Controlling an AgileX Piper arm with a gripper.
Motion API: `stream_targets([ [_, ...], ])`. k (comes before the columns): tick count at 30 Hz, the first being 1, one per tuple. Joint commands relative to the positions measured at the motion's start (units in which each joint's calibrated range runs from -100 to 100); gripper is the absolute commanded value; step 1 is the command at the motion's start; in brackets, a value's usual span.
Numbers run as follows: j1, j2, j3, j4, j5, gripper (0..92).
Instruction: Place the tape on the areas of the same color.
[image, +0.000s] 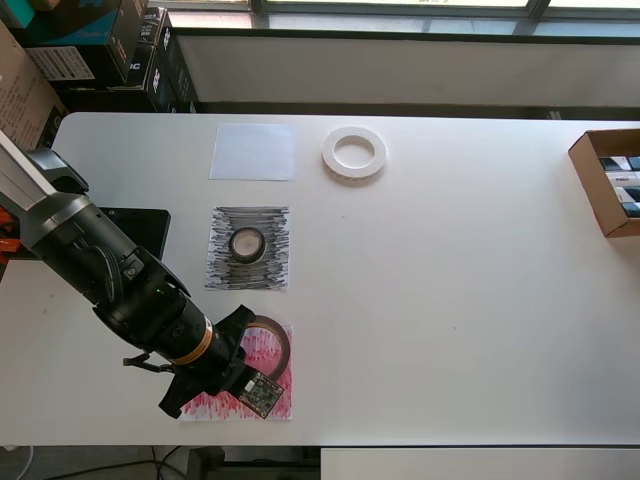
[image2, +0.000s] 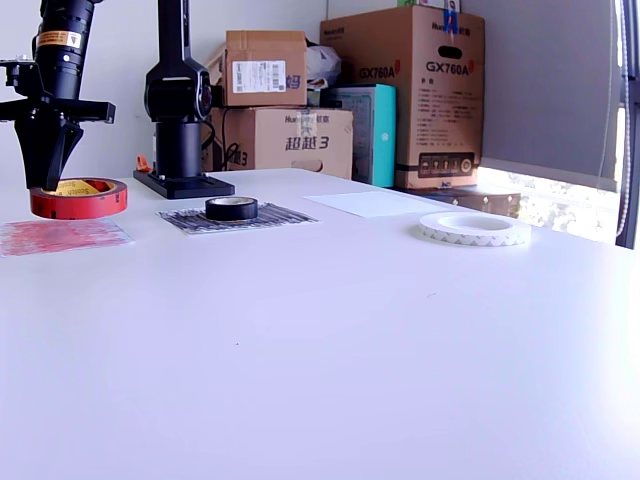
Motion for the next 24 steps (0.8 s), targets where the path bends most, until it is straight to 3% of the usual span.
stream_targets([
  [1, -1.7, -0.7, 0.5, -0.7, 0.3, 13.1],
  [24, -5.0, 0.2, -0.3, -0.8, -2.1, 13.3],
])
